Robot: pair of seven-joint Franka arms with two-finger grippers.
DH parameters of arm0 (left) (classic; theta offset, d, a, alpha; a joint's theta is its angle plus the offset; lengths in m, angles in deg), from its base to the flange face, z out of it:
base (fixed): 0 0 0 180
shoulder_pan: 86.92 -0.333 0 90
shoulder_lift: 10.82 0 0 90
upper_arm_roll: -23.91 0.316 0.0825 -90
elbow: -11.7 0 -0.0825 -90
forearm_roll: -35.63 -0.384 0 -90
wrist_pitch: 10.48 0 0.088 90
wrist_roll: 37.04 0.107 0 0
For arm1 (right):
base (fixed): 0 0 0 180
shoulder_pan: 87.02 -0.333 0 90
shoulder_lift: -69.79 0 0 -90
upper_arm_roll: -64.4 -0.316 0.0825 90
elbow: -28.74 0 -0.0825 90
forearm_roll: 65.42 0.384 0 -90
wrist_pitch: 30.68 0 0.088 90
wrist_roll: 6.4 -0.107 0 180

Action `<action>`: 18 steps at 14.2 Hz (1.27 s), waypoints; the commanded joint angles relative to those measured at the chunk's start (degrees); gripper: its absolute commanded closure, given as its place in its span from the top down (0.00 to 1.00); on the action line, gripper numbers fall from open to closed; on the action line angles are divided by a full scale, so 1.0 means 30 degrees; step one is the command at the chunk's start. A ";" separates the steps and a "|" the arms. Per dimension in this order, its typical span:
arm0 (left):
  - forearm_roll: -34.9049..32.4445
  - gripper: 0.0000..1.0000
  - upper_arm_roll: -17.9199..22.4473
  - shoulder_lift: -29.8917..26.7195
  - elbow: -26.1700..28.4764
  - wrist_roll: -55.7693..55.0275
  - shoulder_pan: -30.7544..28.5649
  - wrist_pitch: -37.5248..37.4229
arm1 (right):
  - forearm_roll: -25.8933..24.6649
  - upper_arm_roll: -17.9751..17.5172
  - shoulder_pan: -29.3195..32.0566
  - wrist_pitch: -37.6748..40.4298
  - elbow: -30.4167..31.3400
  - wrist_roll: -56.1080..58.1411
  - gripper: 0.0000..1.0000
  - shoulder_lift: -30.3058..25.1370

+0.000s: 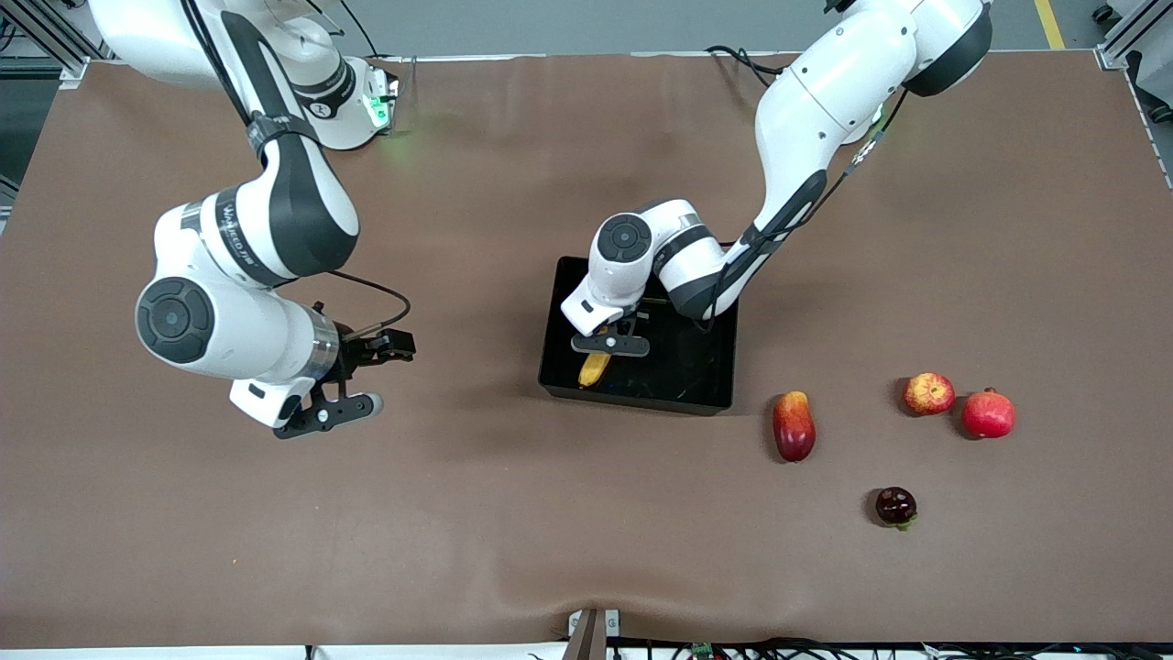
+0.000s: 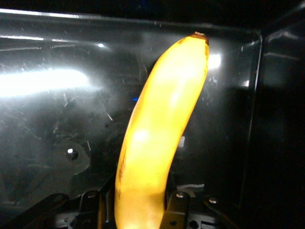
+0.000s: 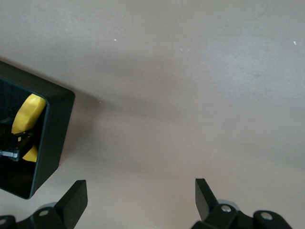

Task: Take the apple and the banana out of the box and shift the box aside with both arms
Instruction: 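Carry the banana beside the mango while the right gripper reaches the tray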

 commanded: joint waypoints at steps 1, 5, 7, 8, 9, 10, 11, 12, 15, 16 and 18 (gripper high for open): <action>-0.0503 0.00 0.0080 -0.0453 -0.0234 -0.0452 -0.0049 -0.0449 | 0.0071 0.0049 -0.0493 -0.0406 0.0010 -0.0009 1.00 0.0087; -0.0534 0.00 0.0050 -0.2528 -0.0264 0.0014 -0.0254 -0.2525 | 0.0217 0.0049 -0.0668 -0.1988 0.0010 -0.0068 1.00 0.0936; -0.0301 0.00 -0.0095 -0.3643 -0.0235 0.0861 -0.0749 -0.3144 | 0.0246 0.0049 -0.0874 -0.2108 0.0010 -0.0068 1.00 0.1403; -0.0241 0.00 -0.0154 -0.4170 -0.0234 0.1272 -0.1071 -0.3436 | 0.0304 0.0049 -0.0874 -0.2485 0.0010 -0.0097 1.00 0.1725; -0.0066 0.00 -0.0358 -0.4639 -0.0234 0.1595 -0.1510 -0.3700 | 0.0333 0.0049 -0.0990 -0.2895 0.0213 -0.0126 1.00 0.1873; 0.0284 0.00 -0.0650 -0.5108 -0.0234 0.2062 -0.2123 -0.3819 | 0.0334 0.0049 -0.1137 -0.3218 0.0563 -0.0214 1.00 0.1875; 0.0577 0.00 -0.0943 -0.5519 -0.0234 0.2850 -0.2825 -0.4023 | 0.0334 0.0020 -0.1254 -0.3424 0.0943 -0.0389 1.00 0.1846; 0.1015 0.00 -0.1352 -0.5958 -0.0205 0.3757 -0.3702 -0.4373 | 0.0334 0.0020 -0.1313 -0.3658 0.1353 -0.0767 1.00 0.1787; 0.1927 0.00 -0.3225 -0.7130 0.0204 0.6453 -0.6981 -0.6301 | 0.0334 0.0049 -0.2335 -0.4625 0.1913 -0.3513 1.00 0.1728; 0.1986 0.00 -0.3898 -0.7366 0.0263 0.7767 -0.8530 -0.6919 | 0.0334 0.0020 -0.2745 -0.4976 0.1972 -0.4337 1.00 0.1815; 0.2628 0.00 -0.5945 -0.7398 0.0787 0.9734 -1.2362 -0.7684 | 0.0334 0.0049 -0.3798 -0.5912 0.2497 -0.5860 1.00 0.1845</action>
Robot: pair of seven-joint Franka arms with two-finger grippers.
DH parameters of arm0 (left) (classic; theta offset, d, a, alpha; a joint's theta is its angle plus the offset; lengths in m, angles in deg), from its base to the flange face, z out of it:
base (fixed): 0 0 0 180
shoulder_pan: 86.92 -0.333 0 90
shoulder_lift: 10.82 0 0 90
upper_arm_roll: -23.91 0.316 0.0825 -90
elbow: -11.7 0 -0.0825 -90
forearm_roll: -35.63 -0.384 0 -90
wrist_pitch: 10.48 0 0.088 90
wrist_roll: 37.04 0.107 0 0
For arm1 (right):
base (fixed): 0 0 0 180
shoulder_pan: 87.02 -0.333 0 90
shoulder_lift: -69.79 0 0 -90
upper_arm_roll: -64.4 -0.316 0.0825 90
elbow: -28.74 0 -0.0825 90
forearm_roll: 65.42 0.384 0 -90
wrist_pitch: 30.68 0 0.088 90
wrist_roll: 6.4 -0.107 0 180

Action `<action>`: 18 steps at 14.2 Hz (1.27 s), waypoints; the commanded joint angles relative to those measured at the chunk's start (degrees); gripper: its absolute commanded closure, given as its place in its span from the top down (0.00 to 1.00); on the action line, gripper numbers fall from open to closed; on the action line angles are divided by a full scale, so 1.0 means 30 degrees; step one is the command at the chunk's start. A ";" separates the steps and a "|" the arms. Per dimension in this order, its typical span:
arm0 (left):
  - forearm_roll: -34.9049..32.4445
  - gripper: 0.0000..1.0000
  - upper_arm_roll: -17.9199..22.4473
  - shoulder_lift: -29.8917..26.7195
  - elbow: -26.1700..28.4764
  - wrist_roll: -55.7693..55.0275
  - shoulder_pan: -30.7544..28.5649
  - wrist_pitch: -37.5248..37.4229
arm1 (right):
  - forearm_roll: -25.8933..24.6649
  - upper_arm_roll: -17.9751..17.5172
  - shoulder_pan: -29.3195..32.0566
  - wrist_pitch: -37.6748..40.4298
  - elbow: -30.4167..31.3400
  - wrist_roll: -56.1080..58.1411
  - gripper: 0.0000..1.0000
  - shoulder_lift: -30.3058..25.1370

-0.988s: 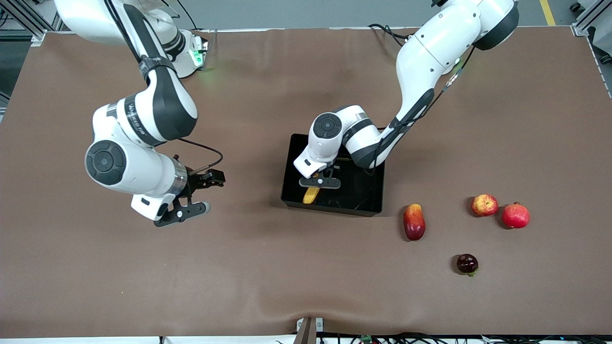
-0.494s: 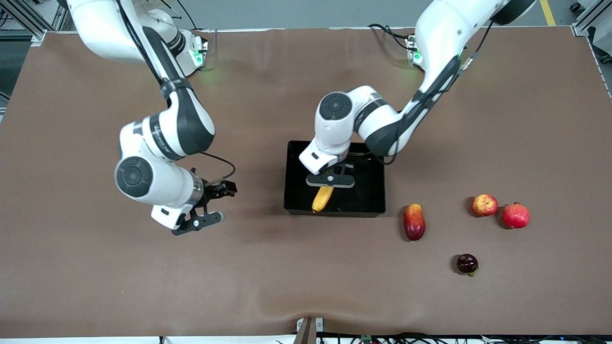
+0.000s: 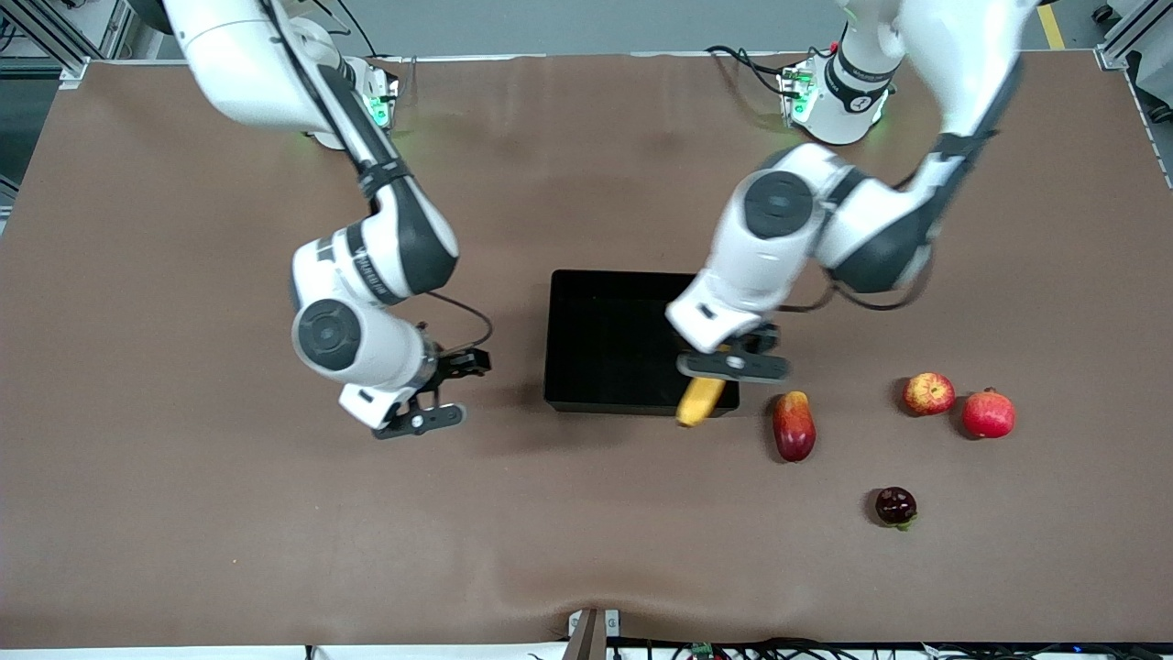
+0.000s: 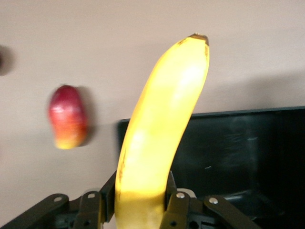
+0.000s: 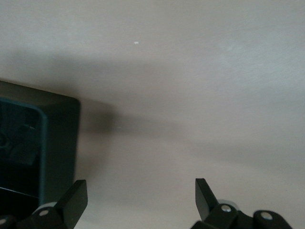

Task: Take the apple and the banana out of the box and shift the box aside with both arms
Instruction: 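Carry the banana beside the mango while the right gripper reaches the tray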

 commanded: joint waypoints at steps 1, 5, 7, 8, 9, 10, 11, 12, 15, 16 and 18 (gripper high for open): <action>0.0786 0.00 -0.2915 -0.0680 0.1686 0.2435 -0.5390 -0.0543 | 0.0233 0.0163 -0.1430 -0.1379 0.1084 -0.2882 1.00 -0.0254; -0.0029 0.00 -0.3483 -0.0505 0.3592 0.4023 -0.9125 -0.0486 | 0.0262 0.0134 -0.2926 -0.2408 0.1233 -0.5149 1.00 0.0448; -0.1348 0.00 -0.3482 0.0340 0.4237 0.3995 -1.0501 0.0068 | 0.0263 0.0134 -0.3424 -0.2439 0.1233 -0.5355 1.00 0.0857; -0.1469 0.00 -0.3453 0.0810 0.4385 0.3995 -1.0913 0.0420 | 0.0292 0.0134 -0.3890 -0.2584 0.1233 -0.5762 1.00 0.1063; -0.1528 0.00 -0.3424 0.1481 0.4474 0.3995 -1.1294 0.0742 | 0.0263 0.0134 -0.4243 -0.2759 0.1204 -0.6520 1.00 0.1181; -0.2137 0.00 -0.3249 0.2271 0.4474 0.3995 -1.1530 0.1151 | 0.0263 0.0134 -0.4362 -0.2964 0.1204 -0.6847 1.00 0.1356; -0.2811 0.00 -0.2958 0.3033 0.4474 0.3850 -1.1532 0.1590 | 0.0263 0.0134 -0.4393 -0.3401 0.1204 -0.6850 1.00 0.1561; -0.3426 0.00 -0.2839 0.3534 0.4445 0.3761 -1.1503 0.2146 | 0.0234 0.0134 -0.4306 -0.3609 0.1204 -0.6850 1.00 0.1795; -0.5097 0.00 -0.1727 0.4912 0.4270 0.3731 -1.1240 0.4137 | 0.0263 0.0134 -0.4393 -0.3611 0.1175 -0.6938 0.73 0.2236; -0.5625 0.00 -0.1521 0.5380 0.4182 0.3673 -1.1036 0.4579 | 0.0292 0.0134 -0.4393 -0.3611 0.1175 -0.6967 0.51 0.2237; -0.5777 0.00 -0.1431 0.5997 0.3540 0.3614 -1.0422 0.4876 | 0.0756 0.0105 -0.4451 -0.3611 0.1175 -0.7405 0.00 0.2237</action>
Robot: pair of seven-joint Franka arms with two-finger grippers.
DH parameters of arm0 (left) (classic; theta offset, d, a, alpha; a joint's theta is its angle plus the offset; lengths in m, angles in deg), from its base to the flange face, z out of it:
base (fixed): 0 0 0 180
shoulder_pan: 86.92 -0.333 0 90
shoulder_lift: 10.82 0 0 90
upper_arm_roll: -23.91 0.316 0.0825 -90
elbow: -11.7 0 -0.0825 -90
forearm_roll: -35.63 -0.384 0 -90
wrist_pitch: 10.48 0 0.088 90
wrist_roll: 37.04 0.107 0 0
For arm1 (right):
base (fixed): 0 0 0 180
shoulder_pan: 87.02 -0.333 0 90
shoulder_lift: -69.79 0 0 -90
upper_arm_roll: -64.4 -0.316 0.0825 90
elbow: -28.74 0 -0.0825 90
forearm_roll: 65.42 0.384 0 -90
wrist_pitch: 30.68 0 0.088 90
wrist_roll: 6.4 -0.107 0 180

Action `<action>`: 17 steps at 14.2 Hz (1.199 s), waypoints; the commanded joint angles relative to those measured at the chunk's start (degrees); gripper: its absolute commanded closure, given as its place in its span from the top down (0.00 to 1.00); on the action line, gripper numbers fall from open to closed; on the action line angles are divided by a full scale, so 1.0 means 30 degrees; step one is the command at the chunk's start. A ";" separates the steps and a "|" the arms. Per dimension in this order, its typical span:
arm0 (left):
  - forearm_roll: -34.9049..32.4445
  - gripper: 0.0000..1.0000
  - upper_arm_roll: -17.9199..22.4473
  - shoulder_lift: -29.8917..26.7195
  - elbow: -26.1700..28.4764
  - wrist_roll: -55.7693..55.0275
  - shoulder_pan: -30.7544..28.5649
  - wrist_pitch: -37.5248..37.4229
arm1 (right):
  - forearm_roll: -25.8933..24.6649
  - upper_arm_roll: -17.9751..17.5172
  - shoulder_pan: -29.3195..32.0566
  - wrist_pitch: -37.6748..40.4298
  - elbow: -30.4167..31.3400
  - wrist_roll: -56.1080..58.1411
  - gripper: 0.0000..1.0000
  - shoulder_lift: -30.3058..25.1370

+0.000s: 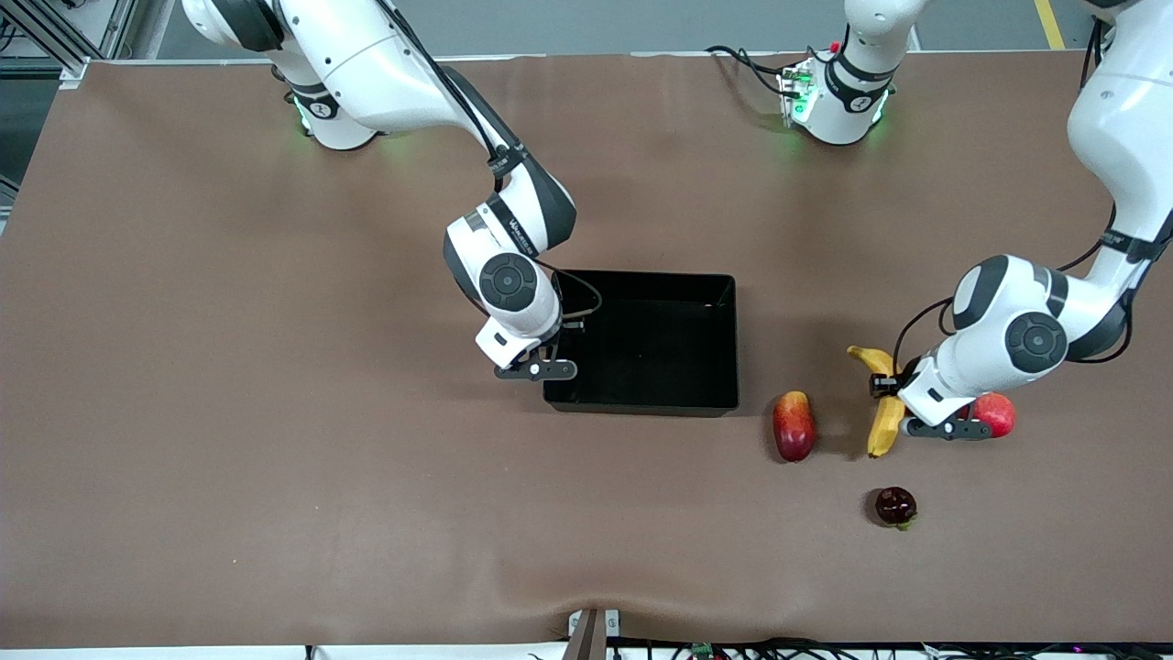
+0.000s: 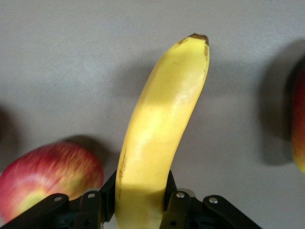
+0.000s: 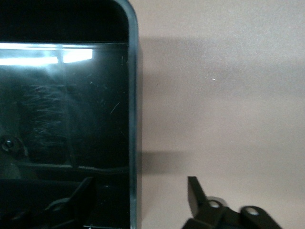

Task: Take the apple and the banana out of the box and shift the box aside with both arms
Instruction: 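Release the banana with the left gripper while the right gripper grips the tray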

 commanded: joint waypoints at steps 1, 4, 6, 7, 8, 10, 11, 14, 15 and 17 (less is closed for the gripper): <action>-0.0558 0.00 0.0090 0.0514 -0.0972 -0.0725 0.1177 0.0127 | 0.1361 0.0037 -0.0215 -0.0018 -0.0155 -0.0575 0.00 0.0011; -0.0559 0.00 0.1053 0.0543 -0.1556 -0.1694 0.2816 0.0127 | 0.2102 0.0095 -0.0128 0.0185 -0.0155 -0.0546 0.00 -0.0076; -0.0617 0.00 0.1699 0.0543 -0.1647 -0.1754 0.3435 0.0157 | 0.2102 0.0095 0.0164 0.0274 -0.0155 -0.0342 0.00 -0.0252; -0.0646 0.00 0.1760 0.0543 -0.1647 -0.1696 0.3437 0.0157 | 0.2102 0.0096 0.0426 0.0565 -0.0126 -0.0283 0.00 -0.0514; -0.0675 0.00 0.1818 0.0514 -0.1676 -0.1579 0.3466 0.0157 | 0.2102 0.0096 0.0690 0.0974 -0.0155 -0.0282 0.00 -0.0749; -0.0791 0.00 0.1848 0.0572 -0.1764 -0.1403 0.3495 0.0157 | 0.2102 0.0096 0.0955 0.1590 -0.0155 -0.0282 0.00 -0.1653; -0.1083 0.00 0.1848 0.0630 -0.1939 -0.1460 0.3495 0.0157 | 0.2131 0.0096 0.1246 0.1825 -0.0155 -0.0340 0.00 -0.2123; -0.1086 0.53 0.2052 0.1010 -0.2583 -0.1547 0.3524 0.0157 | 0.2102 0.0096 0.2301 0.2644 -0.0184 -0.0137 0.00 -0.3033; -0.1057 1.00 0.2053 0.0896 -0.2614 -0.1607 0.3670 0.0157 | 0.2102 0.0125 0.2652 0.3170 -0.0155 0.0473 0.00 -0.3355; -0.1027 1.00 0.1995 0.0342 -0.2527 -0.1433 0.3555 -0.0047 | 0.2102 0.0125 0.4141 0.4777 -0.0097 0.2432 0.00 -0.4174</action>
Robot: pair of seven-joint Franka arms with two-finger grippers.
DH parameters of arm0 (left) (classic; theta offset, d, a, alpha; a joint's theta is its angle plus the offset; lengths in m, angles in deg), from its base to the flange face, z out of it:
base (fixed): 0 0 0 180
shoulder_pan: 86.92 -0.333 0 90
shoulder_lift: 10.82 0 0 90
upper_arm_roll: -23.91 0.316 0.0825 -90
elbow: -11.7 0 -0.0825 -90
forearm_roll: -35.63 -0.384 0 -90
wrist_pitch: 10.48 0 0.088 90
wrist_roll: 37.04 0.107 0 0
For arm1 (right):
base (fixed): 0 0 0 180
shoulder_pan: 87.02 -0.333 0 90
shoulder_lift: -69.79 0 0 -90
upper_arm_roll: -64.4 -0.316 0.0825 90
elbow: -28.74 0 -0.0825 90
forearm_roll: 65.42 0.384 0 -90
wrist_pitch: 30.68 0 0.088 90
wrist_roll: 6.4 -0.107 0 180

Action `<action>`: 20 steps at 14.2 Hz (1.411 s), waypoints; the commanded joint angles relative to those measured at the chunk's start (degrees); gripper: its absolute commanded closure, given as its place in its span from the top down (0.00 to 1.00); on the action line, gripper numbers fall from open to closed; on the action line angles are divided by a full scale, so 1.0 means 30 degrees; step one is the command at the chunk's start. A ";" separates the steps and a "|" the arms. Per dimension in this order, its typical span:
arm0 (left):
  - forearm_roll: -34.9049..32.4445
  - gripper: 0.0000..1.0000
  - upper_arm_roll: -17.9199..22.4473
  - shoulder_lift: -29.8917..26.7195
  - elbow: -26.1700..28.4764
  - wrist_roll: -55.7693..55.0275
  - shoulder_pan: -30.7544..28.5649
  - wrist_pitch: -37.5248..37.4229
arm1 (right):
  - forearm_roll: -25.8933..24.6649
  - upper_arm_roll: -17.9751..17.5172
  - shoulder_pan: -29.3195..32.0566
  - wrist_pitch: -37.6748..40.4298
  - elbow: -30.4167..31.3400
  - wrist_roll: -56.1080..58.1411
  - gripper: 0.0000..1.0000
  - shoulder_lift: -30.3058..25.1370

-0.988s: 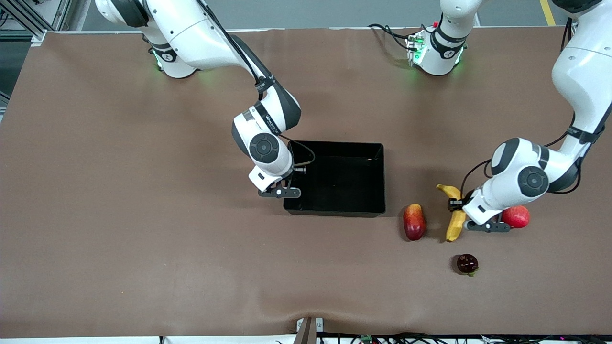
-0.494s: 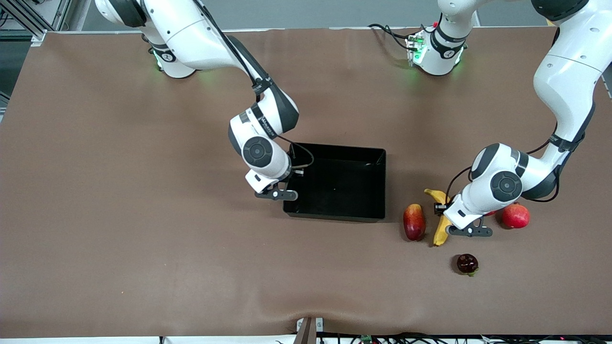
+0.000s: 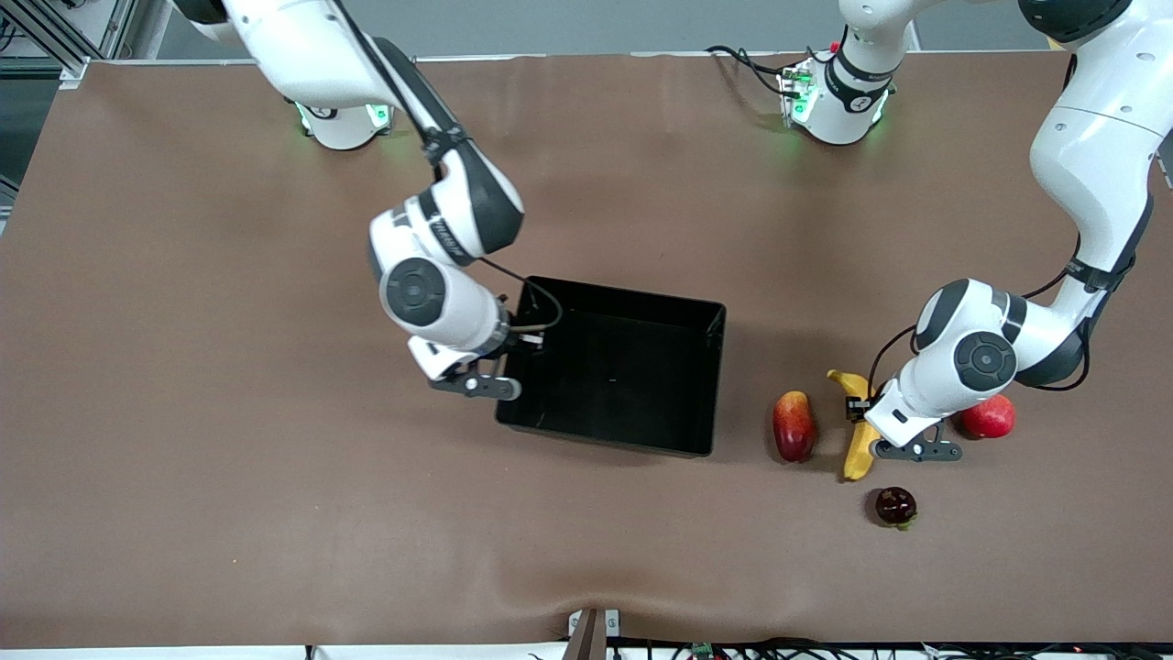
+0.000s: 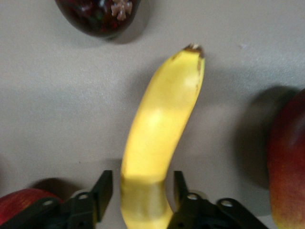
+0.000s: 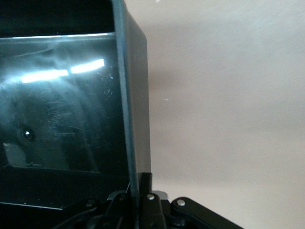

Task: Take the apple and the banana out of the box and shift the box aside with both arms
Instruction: 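Release the banana with the left gripper while the right gripper grips the tray, then drag the tray toward the right arm while the left gripper withdraws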

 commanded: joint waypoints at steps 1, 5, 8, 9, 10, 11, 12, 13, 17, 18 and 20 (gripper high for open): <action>-0.0459 1.00 -0.0092 -0.0650 -0.0351 0.0014 0.0053 -0.0568 | 0.0401 -0.0301 0.2010 0.2170 0.0404 0.2265 0.00 -0.1583; 0.0531 1.00 -0.1378 -0.3721 -0.0583 0.0132 -0.0355 -0.4081 | 0.0166 -0.0213 0.3826 0.3789 0.0988 0.3029 0.00 -0.2932; 0.3224 1.00 -0.1703 -0.6271 -0.1430 0.0190 -0.0855 -0.5690 | -0.0942 -0.0184 0.5438 0.3791 0.1780 0.3938 0.00 -0.3374; 0.4016 1.00 -0.1820 -0.6946 -0.2159 0.0422 -0.0856 -0.7119 | -0.1469 -0.0184 0.5936 0.3762 0.1810 0.4115 0.00 -0.3316; 0.4575 1.00 -0.1879 -0.7417 -0.2978 0.0802 -0.0827 -0.9048 | -0.1938 -0.0184 0.6376 0.3733 0.1868 0.4406 0.00 -0.3228; 0.4986 1.00 -0.2053 -0.7915 -0.3828 0.1067 -0.0856 -1.1069 | -0.2204 -0.0184 0.6844 0.3616 0.2217 0.4931 0.00 -0.3228; 0.5309 1.00 -0.2084 -0.8674 -0.4474 0.1243 -0.0856 -1.2829 | -0.2236 -0.0213 0.7429 0.3557 0.2511 0.5778 0.00 -0.3228; 0.5719 1.00 -0.2084 -0.9494 -0.4829 0.1245 -0.0914 -1.3804 | -0.2265 -0.0184 0.7957 0.3383 0.2571 0.6859 0.00 -0.3170; 0.8995 1.00 -0.1968 -1.2689 -0.4950 0.3814 -0.2345 -1.4545 | -0.2295 -0.0213 1.1059 0.2123 0.2427 1.0733 0.00 -0.2234; 0.9700 1.00 -0.1967 -1.3275 -0.4950 0.4229 -0.2814 -1.4604 | -0.2266 -0.0242 1.1880 0.2034 0.2397 1.1288 0.00 -0.1767; 1.0000 1.00 -0.1967 -1.3865 -0.4979 0.4321 -0.2907 -1.5041 | -0.2323 -0.0213 1.2967 0.2033 0.2397 1.1850 0.00 -0.1356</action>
